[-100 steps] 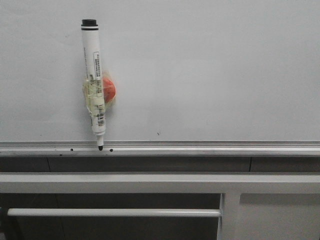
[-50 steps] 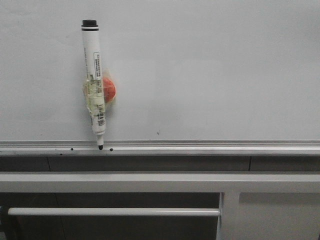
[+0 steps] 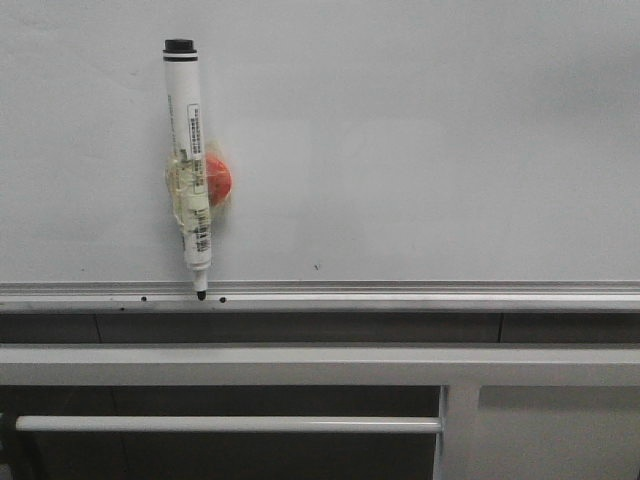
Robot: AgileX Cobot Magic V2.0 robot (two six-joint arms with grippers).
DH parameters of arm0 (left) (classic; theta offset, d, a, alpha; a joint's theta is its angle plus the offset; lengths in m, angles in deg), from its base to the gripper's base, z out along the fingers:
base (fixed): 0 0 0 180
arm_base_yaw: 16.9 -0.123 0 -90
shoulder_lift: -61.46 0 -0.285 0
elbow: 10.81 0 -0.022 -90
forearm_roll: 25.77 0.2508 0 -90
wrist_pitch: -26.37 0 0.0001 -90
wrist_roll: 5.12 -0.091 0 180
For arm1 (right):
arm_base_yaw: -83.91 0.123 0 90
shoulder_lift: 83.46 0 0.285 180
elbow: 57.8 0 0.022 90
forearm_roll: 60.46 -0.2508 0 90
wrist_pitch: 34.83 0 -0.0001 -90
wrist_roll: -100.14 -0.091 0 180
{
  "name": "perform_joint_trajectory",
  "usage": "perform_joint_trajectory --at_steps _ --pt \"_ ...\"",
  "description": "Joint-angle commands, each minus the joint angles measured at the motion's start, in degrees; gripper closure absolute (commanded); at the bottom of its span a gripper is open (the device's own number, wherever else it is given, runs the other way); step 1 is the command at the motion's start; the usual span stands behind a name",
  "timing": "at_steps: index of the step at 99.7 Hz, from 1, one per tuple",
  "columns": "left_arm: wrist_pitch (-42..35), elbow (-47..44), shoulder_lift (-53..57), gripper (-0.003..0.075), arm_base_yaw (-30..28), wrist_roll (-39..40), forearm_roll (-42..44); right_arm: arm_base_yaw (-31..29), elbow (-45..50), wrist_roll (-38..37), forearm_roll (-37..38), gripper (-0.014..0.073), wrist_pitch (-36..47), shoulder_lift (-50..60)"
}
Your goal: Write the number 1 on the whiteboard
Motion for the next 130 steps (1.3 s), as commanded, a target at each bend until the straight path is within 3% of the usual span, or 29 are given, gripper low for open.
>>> perform_joint_trajectory --at_steps 1,32,55,79,105,130 --pt "-3.1 1.6 -1.0 0.0313 0.6 0.5 -1.9 0.7 -1.6 0.8 0.0 0.0657 4.8 -0.9" --pt "-0.6 -2.6 -1.2 0.0309 0.6 -6.4 -2.7 0.7 -0.1 0.8 -0.2 0.0657 5.4 -0.9" --pt "-6.5 -13.3 -1.2 0.0309 2.6 -10.5 -16.6 0.7 0.2 0.8 -0.2 0.0657 5.7 -0.9" --pt "-12.8 -18.4 -1.2 0.0309 12.8 -11.8 -20.3 0.7 0.2 0.8 -0.2 0.0657 5.7 -0.9" --pt "-28.2 -25.0 -4.0 0.0310 25.4 -11.8 -20.3 0.7 0.2 0.8 -0.2 0.0657 5.7 -0.9" --pt "-42.1 -26.0 -14.2 0.0310 37.2 -11.6 -20.5 0.7 0.2 0.8 -0.2 0.0657 5.1 -0.9"
